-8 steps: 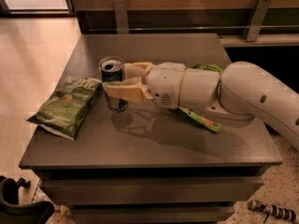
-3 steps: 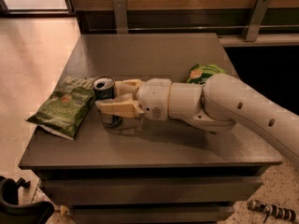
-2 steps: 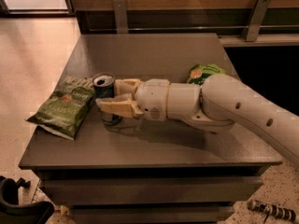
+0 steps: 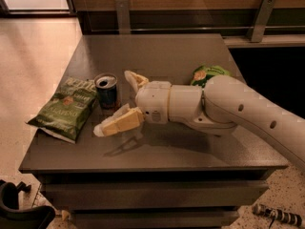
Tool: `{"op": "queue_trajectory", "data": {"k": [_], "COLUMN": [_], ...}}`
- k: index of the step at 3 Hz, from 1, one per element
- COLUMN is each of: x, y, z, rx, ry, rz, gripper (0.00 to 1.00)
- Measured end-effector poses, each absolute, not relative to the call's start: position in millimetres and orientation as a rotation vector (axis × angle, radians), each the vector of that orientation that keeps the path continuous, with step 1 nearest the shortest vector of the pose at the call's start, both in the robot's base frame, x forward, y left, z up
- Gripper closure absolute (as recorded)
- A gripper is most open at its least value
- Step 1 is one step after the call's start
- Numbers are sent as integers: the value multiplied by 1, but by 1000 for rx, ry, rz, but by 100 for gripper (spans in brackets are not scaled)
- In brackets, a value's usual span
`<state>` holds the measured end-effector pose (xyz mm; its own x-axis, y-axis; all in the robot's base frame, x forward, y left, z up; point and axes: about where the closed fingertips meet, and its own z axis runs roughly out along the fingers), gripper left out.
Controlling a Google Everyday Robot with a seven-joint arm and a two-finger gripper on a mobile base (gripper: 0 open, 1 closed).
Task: Move redbull can near green jalapeno chip bag
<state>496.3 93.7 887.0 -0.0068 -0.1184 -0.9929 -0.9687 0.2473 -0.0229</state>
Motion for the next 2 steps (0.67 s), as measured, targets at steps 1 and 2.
{"op": "queue_trajectory", "data": {"k": [1, 2], "x": [496, 509], "y": [94, 62], "z": [887, 893], "rx": [-1108, -1040], "ry": [1397, 1451], "rz": [957, 894], "gripper": [0, 0]}}
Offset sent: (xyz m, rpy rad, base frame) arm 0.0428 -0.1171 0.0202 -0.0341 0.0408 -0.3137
